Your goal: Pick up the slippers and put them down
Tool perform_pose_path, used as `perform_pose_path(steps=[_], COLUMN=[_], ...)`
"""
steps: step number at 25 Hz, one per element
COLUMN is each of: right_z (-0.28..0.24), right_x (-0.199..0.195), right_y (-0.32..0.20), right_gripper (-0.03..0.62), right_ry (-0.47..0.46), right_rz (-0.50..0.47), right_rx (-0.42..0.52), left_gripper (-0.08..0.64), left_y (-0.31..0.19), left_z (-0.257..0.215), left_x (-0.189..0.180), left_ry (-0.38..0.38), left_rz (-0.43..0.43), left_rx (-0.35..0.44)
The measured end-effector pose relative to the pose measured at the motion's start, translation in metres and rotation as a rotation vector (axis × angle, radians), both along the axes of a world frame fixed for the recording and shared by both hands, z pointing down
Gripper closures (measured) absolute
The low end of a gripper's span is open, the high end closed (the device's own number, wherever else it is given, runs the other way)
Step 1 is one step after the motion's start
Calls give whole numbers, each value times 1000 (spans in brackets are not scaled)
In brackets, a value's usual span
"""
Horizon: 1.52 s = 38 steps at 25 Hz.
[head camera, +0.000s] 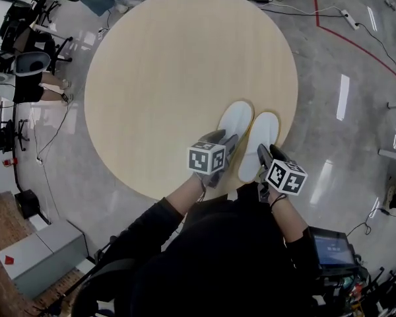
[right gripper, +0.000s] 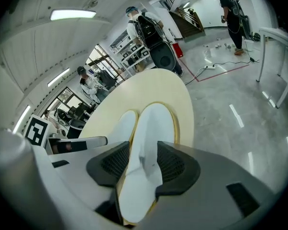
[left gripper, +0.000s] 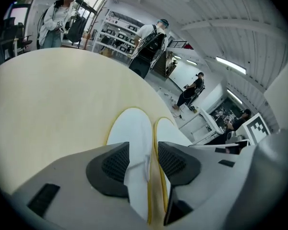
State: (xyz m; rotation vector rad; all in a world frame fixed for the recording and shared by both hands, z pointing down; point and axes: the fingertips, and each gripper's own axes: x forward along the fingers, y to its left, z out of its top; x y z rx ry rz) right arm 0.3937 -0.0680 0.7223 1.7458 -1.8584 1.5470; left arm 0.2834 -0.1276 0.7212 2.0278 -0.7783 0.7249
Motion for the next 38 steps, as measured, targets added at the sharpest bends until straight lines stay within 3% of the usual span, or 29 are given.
perform_pose_path(steps=[7, 11, 14, 16, 23, 30, 38], right_z=[7, 9, 12, 13, -3, -28, -74], right_x=[-6, -9, -5, -4, -5, -12, -45], right_y=[-9, -5, -4, -4, -11, -26, -30], right_gripper=[419, 474, 533, 551, 560, 561, 561], right_ry=[-18, -28, -37, -45, -54, -62, -134], right_rz=[-51, -68, -73, -81, -118, -184, -299], right_rx=[-31, -42, -49, -49, 21, 99, 177], left_gripper=[377, 392, 494, 517, 531, 529, 529], left_y=[-4, -2, -4, -4, -9, -15, 16], left_z=[13, 17, 23, 26, 22, -15, -73], left_x=[7, 11, 12, 12, 3, -24, -63], left_ry=[-54, -55, -60, -51, 55, 167, 306], left_rz=[31, 31, 11, -5, -113, -286, -467], left_rx=[-8, -30, -50, -74, -125, -44, -3])
